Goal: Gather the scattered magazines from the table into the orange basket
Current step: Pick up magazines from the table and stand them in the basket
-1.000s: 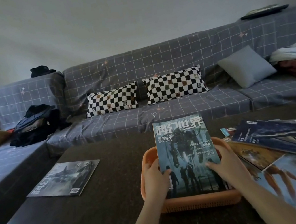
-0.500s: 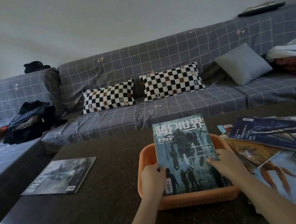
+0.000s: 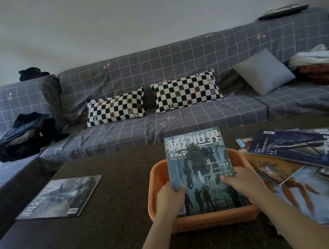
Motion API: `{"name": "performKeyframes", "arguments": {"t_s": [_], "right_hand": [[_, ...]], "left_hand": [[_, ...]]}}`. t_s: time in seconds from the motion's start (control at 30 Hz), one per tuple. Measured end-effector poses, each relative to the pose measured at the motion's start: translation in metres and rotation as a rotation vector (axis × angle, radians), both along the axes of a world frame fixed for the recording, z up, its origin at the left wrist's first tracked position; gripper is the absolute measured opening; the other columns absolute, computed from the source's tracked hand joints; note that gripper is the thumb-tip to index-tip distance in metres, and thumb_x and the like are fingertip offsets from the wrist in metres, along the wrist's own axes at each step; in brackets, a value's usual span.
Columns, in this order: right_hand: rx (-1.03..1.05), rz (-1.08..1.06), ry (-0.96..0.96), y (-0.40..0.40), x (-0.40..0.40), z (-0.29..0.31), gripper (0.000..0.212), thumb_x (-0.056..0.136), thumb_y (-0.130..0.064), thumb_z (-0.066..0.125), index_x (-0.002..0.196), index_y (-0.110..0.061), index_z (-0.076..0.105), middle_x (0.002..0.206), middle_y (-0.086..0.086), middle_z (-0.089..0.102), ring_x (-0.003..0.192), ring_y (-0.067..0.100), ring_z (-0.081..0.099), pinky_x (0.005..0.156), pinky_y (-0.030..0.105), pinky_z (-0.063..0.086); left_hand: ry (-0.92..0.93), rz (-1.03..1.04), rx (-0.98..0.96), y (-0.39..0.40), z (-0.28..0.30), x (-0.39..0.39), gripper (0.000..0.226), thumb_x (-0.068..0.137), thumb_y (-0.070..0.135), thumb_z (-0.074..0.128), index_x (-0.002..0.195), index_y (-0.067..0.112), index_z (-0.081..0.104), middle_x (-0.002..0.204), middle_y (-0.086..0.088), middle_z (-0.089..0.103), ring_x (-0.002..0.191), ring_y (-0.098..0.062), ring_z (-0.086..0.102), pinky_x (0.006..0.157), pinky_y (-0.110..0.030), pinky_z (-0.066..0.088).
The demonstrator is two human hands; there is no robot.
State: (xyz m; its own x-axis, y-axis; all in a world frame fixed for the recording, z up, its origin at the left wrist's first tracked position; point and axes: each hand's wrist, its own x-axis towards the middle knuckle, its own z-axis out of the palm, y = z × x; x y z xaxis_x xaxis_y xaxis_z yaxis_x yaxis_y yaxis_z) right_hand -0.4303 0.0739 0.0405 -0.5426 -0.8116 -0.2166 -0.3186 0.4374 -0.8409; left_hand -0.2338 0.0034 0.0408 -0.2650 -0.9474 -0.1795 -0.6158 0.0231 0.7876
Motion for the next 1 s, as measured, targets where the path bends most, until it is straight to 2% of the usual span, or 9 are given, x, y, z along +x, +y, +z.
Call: {"name": "performKeyframes", "arguments": {"t_s": [0.27,0.43,0.5,0.53,0.6,0.7,0.77,0.9,1.0], "right_hand": [[-0.016,0.011,-0.055,0.001,-0.002,0.000,0.014,0.088,-0.034,0.060,0.086,-0.022,0.053,0.083,-0.011,0.060,0.073,0.002,0.053,0.054,0.021,0.036],[-0.066,-0.036,-0.065,0.007,0.010,0.007,0.041,0.086,-0.034,0.063,0.121,-0.013,0.056,0.097,-0.009,0.065,0.078,0.003,0.058,0.054,0.015,0.037],[-0.133,-0.085,0.096,0.012,0.021,0.011,0.065,0.082,-0.033,0.068,0.137,-0.013,0.041,0.118,-0.004,0.061,0.094,0.010,0.061,0.056,0.009,0.035],[-0.182,-0.098,0.189,0.014,0.027,0.014,0.070,0.081,-0.033,0.070,0.140,-0.016,0.037,0.116,-0.006,0.060,0.094,0.012,0.063,0.052,0.008,0.036],[-0.283,-0.075,0.240,0.013,0.041,0.021,0.065,0.081,-0.033,0.070,0.138,-0.021,0.041,0.106,-0.011,0.058,0.085,0.011,0.065,0.051,0.010,0.039],[-0.380,0.044,0.199,-0.002,0.068,0.034,0.046,0.082,-0.030,0.069,0.125,-0.022,0.055,0.115,-0.007,0.062,0.092,0.003,0.057,0.070,0.011,0.039],[-0.404,0.144,0.160,-0.017,0.091,0.041,0.039,0.082,-0.026,0.069,0.119,-0.021,0.059,0.109,-0.006,0.065,0.090,0.000,0.055,0.066,0.006,0.036],[-0.383,0.323,0.062,-0.057,0.143,0.050,0.029,0.084,-0.026,0.065,0.113,-0.027,0.060,0.101,-0.012,0.063,0.092,0.000,0.059,0.063,0.010,0.041],[-0.399,0.436,0.056,-0.096,0.181,0.052,0.026,0.084,-0.027,0.067,0.109,-0.027,0.063,0.092,-0.016,0.063,0.082,-0.008,0.057,0.059,0.005,0.042]], "left_hand": [[0.042,0.021,0.044,0.001,0.001,-0.001,0.028,0.096,0.034,0.053,0.119,0.018,0.056,0.086,0.006,0.070,0.072,-0.003,0.068,0.049,-0.013,0.047],[0.104,0.096,0.033,0.007,0.005,-0.001,0.045,0.098,0.031,0.050,0.137,0.011,0.045,0.091,0.005,0.070,0.067,-0.003,0.068,0.046,-0.015,0.048],[0.145,0.099,-0.033,0.010,0.009,0.002,0.052,0.098,0.030,0.050,0.145,0.016,0.037,0.086,0.013,0.065,0.056,0.005,0.065,0.038,-0.009,0.042],[0.171,0.094,-0.060,0.012,0.011,0.005,0.051,0.097,0.030,0.050,0.146,0.019,0.036,0.083,0.016,0.062,0.055,0.010,0.063,0.039,-0.009,0.044],[0.216,0.099,-0.081,0.011,0.019,0.013,0.049,0.097,0.029,0.051,0.144,0.021,0.039,0.087,0.018,0.061,0.057,0.014,0.062,0.042,-0.009,0.048],[0.232,0.157,-0.132,0.003,0.031,0.035,0.043,0.097,0.029,0.051,0.139,0.022,0.046,0.098,0.019,0.058,0.060,0.010,0.059,0.039,-0.006,0.040],[0.249,0.188,-0.177,-0.003,0.037,0.057,0.037,0.096,0.027,0.053,0.132,0.022,0.052,0.098,0.020,0.057,0.067,0.006,0.059,0.044,-0.008,0.042],[0.261,0.252,-0.235,-0.025,0.039,0.107,0.029,0.096,0.019,0.052,0.124,0.019,0.060,0.093,0.007,0.064,0.051,0.008,0.058,0.038,-0.008,0.037],[0.255,0.338,-0.238,-0.047,0.033,0.143,0.029,0.095,0.020,0.052,0.122,0.020,0.062,0.095,0.001,0.068,0.054,-0.002,0.056,0.040,-0.011,0.036]]}}
